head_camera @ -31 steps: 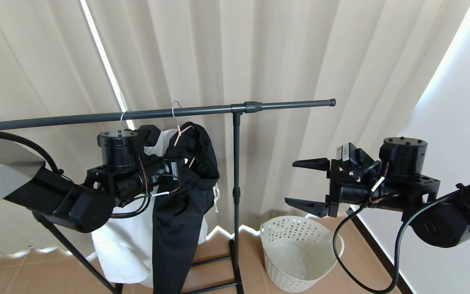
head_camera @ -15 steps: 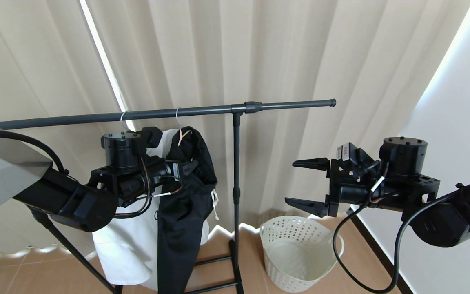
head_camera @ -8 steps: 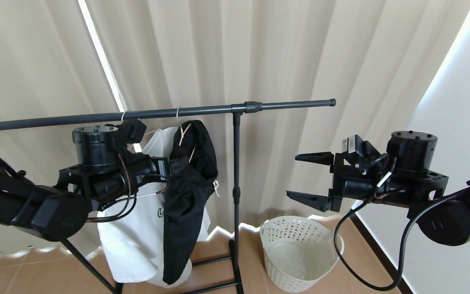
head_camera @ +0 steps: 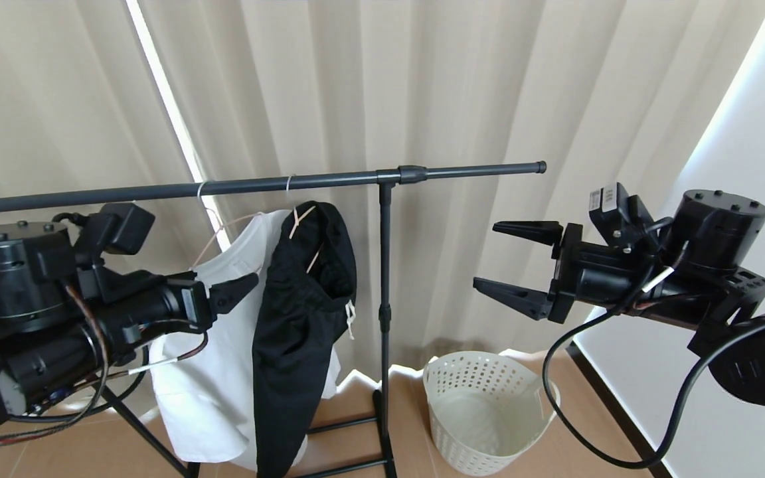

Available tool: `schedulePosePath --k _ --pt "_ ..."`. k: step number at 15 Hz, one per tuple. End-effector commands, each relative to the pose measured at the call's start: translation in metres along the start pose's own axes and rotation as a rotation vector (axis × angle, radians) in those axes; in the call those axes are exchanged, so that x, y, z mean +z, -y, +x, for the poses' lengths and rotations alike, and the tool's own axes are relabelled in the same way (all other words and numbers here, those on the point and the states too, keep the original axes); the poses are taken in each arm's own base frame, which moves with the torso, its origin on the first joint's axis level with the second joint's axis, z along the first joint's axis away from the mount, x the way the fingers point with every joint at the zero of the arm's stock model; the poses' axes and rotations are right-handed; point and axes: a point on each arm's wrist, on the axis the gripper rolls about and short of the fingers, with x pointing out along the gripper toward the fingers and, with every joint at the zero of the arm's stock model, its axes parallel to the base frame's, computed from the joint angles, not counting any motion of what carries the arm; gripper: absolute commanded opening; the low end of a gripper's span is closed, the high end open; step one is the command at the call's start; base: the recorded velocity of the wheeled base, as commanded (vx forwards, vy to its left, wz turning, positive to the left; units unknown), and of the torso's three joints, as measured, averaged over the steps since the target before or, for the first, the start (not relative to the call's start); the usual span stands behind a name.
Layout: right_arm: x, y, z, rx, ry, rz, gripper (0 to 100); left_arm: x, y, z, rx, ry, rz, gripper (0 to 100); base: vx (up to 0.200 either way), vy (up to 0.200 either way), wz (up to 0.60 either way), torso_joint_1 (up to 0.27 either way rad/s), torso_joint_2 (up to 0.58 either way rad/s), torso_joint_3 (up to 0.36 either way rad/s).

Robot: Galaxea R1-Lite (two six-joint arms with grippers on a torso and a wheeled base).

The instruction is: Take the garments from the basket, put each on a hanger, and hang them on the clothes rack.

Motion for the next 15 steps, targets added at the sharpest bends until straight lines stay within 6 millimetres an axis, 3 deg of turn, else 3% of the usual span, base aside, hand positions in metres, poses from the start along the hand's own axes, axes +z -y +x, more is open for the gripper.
schedulePosePath --k 1,3,5,7,9,12,14,15 --pt "0.003 -0.001 -0.001 -0.001 0.008 0.027 100 -0.007 0.001 -0.033 0.005 0.028 0.035 100 0.000 0.000 0.60 -0.002 -0.01 0.002" --pt "0.003 -0.001 -0.001 -0.001 0.010 0.031 100 -0.017 0.000 -0.045 0.054 0.018 0.045 100 0.000 0.000 0.60 0.002 0.00 0.005" --pt "0.003 -0.001 -0.001 -0.004 0.015 0.029 100 -0.017 0.000 -0.054 0.090 0.042 0.041 100 0.000 0.000 0.00 0.000 0.00 0.000" --pt "0.005 -0.001 -0.001 -0.026 0.017 0.031 100 -0.023 0.001 -0.076 0.091 0.076 0.043 100 0.000 0.000 0.00 0.000 0.00 0.000" --pt "0.008 0.001 -0.001 -0.059 0.021 0.023 100 -0.041 0.003 -0.099 0.087 0.072 0.055 100 0.000 0.000 0.00 0.000 0.00 0.000" --pt "0.009 0.001 -0.001 -0.064 0.023 0.020 100 -0.089 0.001 -0.132 0.101 0.007 0.112 100 0.000 0.000 0.00 0.000 0.00 0.000" --pt "0.007 0.001 0.000 -0.062 0.019 0.024 100 -0.092 0.002 -0.144 0.096 0.017 0.111 100 0.000 0.000 0.00 0.000 0.00 0.000" --pt "0.007 0.000 0.000 -0.062 0.016 0.026 100 -0.108 0.002 -0.160 0.092 -0.050 0.108 100 0.000 0.000 0.00 0.000 0.00 0.000"
